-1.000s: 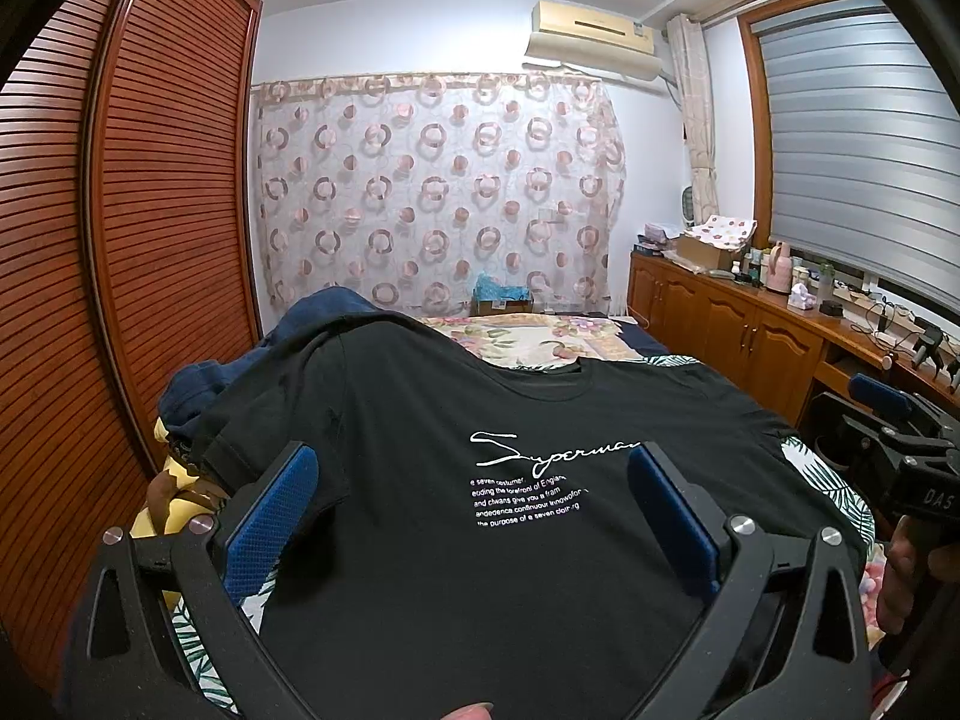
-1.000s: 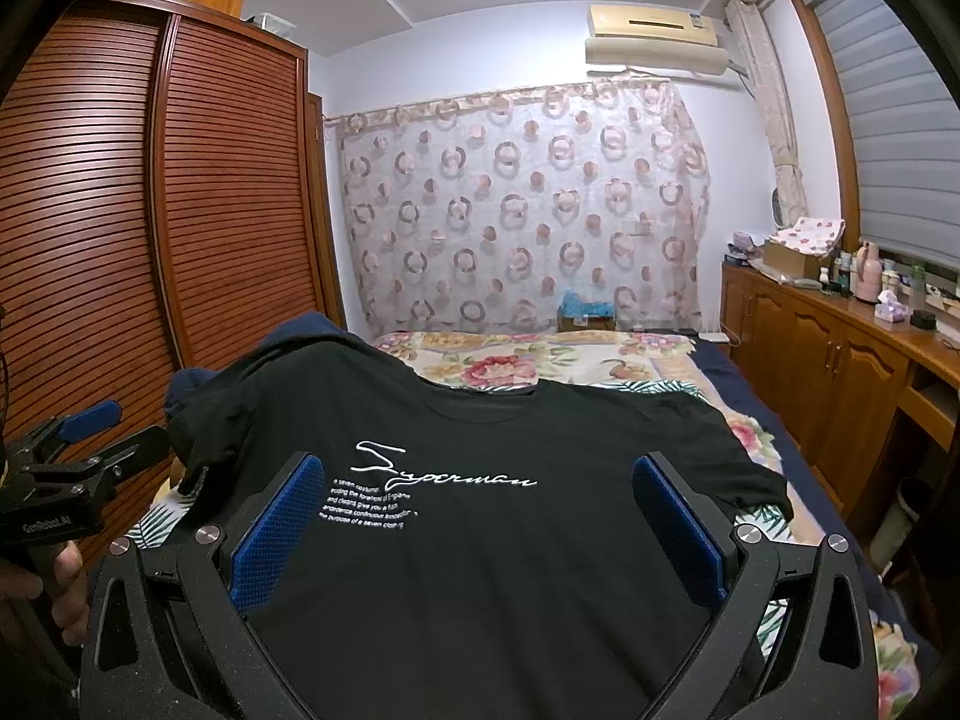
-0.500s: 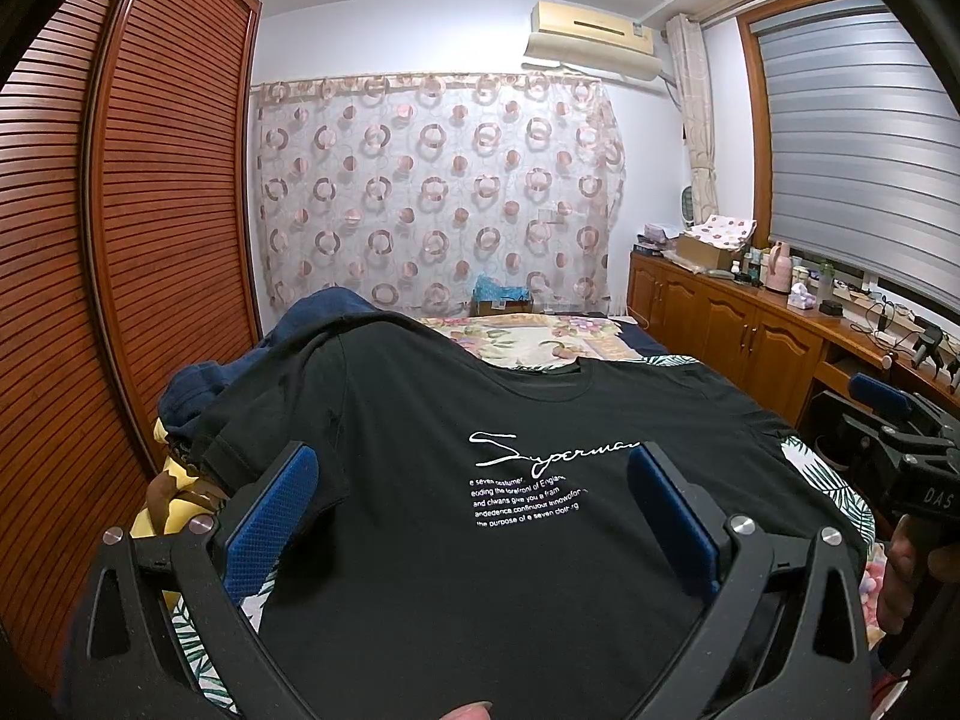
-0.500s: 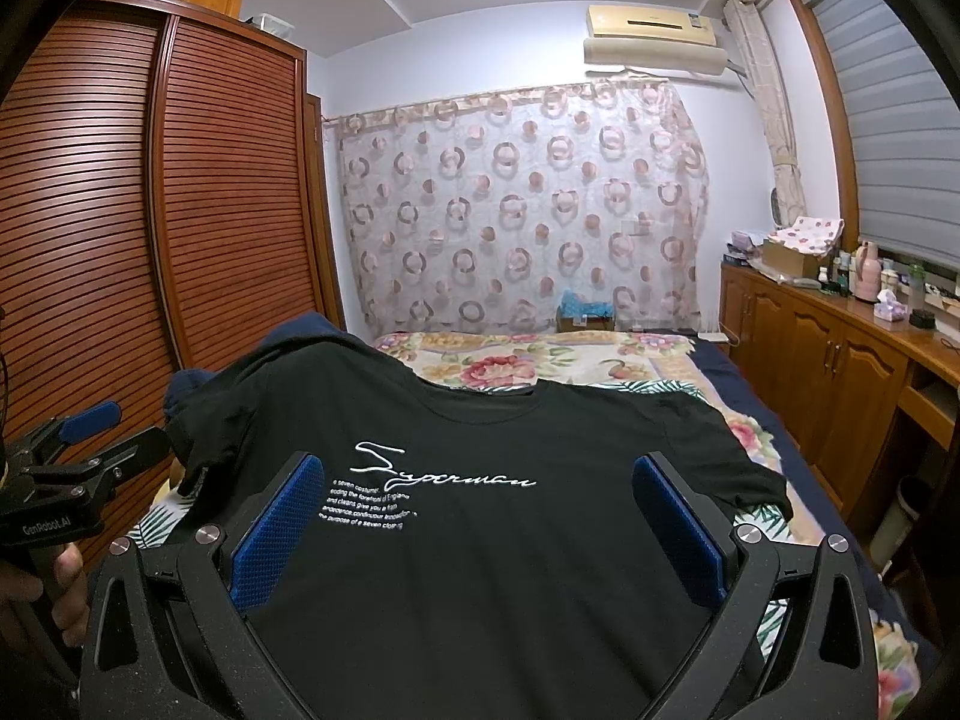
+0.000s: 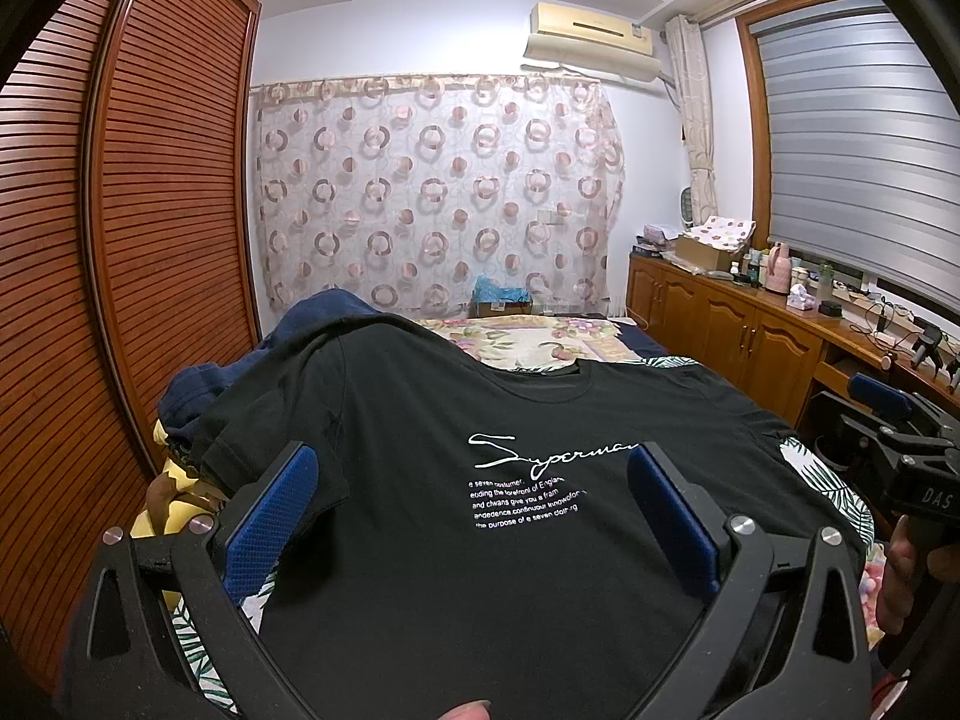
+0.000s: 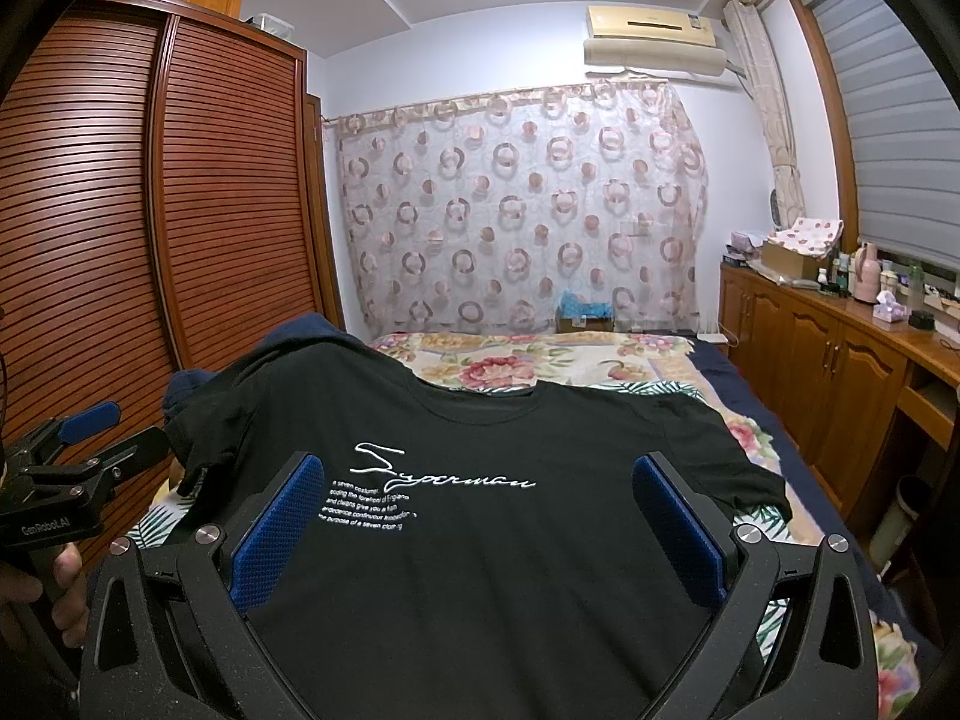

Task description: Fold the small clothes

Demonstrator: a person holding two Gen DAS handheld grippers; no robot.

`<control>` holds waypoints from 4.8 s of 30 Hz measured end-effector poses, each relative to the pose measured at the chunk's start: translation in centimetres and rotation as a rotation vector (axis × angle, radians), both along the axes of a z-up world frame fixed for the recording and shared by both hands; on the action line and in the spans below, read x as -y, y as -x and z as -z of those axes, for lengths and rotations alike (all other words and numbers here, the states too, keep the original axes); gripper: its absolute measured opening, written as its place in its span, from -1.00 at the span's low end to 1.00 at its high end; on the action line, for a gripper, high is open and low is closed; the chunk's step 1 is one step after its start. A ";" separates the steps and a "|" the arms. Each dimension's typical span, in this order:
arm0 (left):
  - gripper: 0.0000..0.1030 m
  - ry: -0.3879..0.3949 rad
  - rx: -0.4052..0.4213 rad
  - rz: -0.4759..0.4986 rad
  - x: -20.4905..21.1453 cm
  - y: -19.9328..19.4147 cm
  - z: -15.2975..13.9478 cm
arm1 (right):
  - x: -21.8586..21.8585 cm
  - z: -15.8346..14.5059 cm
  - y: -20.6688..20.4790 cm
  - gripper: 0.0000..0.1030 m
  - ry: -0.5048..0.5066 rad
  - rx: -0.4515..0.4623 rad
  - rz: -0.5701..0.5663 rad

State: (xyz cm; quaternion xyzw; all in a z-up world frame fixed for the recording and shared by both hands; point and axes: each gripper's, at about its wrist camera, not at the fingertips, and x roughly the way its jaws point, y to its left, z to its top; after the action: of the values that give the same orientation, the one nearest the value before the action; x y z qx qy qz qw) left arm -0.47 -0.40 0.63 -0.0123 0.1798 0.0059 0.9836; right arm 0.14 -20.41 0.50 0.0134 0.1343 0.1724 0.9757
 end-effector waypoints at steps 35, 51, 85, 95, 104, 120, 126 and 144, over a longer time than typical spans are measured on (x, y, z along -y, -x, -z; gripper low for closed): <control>1.00 -0.010 -0.022 -0.009 0.8 -0.1 -1.3 | -0.1 0.6 -0.5 1.00 -0.002 -0.017 -0.018; 1.00 0.037 -0.106 -0.077 -4.4 -1.0 2.2 | -0.5 0.5 -4.1 1.00 0.019 -0.085 -0.094; -0.11 0.167 -0.203 -0.082 -19.8 -10.7 3.1 | -5.4 -0.4 -21.7 0.99 0.164 -0.279 -0.392; -0.38 0.230 -0.273 -0.102 -21.4 -11.0 5.5 | -7.3 0.1 -24.0 0.99 0.174 -0.299 -0.448; -0.79 0.133 -0.311 -0.106 -21.0 -11.6 5.4 | -8.0 0.6 -24.4 0.99 0.165 -0.320 -0.454; -0.94 0.034 -0.139 0.015 -17.2 -12.0 -3.2 | -7.3 0.6 -23.6 1.00 0.129 -0.306 -0.432; -0.94 -0.002 -0.128 0.166 -13.5 -16.8 -6.8 | -6.3 0.4 -23.3 1.00 0.112 -0.298 -0.389; -0.08 -0.095 -0.241 0.289 -7.7 -22.6 -5.0 | -6.2 0.7 -21.5 1.00 0.080 -0.324 -0.261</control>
State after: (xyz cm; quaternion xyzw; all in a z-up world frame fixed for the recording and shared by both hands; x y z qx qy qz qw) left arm 22.14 7.34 5.61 0.0608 0.2956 -0.1257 0.9450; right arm 21.64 -14.17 -0.20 -0.0152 0.2968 0.2872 0.9106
